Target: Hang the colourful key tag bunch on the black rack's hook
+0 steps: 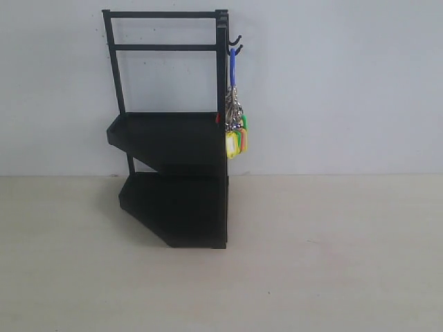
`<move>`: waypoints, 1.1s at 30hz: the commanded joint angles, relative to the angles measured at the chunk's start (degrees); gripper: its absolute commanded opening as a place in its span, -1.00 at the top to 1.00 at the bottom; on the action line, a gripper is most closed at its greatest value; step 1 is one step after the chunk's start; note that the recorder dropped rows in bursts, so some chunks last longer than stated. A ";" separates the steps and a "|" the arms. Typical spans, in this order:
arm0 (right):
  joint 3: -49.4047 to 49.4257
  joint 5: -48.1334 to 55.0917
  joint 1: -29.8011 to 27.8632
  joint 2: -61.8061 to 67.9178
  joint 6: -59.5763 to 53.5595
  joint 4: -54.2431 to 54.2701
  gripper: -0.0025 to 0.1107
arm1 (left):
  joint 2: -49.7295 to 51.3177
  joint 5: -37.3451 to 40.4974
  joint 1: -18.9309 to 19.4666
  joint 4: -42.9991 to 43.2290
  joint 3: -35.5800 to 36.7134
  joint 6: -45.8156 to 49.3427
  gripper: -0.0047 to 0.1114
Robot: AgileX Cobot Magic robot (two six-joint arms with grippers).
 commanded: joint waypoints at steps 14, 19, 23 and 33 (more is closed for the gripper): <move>23.36 -3.44 -0.32 -9.21 2.52 -7.01 0.96 | 0.20 -0.42 0.19 -0.40 -0.14 0.02 0.84; 29.34 -5.63 -0.32 -9.21 3.50 -7.01 0.96 | 0.20 -0.42 0.19 -0.40 -0.14 0.02 0.84; 33.07 -5.74 -0.37 -10.39 3.50 -6.78 0.96 | 0.20 -0.42 0.19 -0.40 -0.14 0.02 0.84; 33.07 -1.55 -0.96 -19.26 2.85 -7.74 0.96 | 0.20 -0.42 0.19 -0.40 -0.14 0.02 0.84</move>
